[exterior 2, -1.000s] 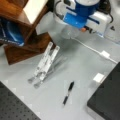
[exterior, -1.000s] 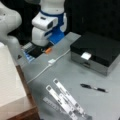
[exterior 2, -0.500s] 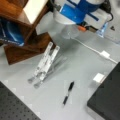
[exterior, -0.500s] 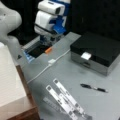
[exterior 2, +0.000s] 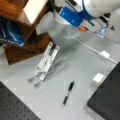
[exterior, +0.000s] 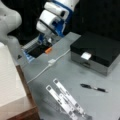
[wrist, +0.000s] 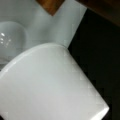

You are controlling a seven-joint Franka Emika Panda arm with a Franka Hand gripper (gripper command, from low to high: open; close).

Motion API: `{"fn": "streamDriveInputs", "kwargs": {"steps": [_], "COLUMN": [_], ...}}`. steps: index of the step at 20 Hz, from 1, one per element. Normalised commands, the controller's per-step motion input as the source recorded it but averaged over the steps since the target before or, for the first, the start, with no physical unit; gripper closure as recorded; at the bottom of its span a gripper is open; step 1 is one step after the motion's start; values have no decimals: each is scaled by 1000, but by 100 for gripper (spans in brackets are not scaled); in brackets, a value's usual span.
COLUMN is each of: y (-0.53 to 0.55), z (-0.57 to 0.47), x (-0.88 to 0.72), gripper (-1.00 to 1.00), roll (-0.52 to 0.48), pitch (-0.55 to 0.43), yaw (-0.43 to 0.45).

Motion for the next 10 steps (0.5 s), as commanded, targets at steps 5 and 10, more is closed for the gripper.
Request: {"fn": "streamDriveInputs", "kwargs": {"steps": [5, 10], "y": [-96, -166], "z": [74, 42], "x": [188, 97], "gripper": [-100, -100], "roll": [-554, -405], "pitch": [268, 188], "yaw": [-24, 34]}}
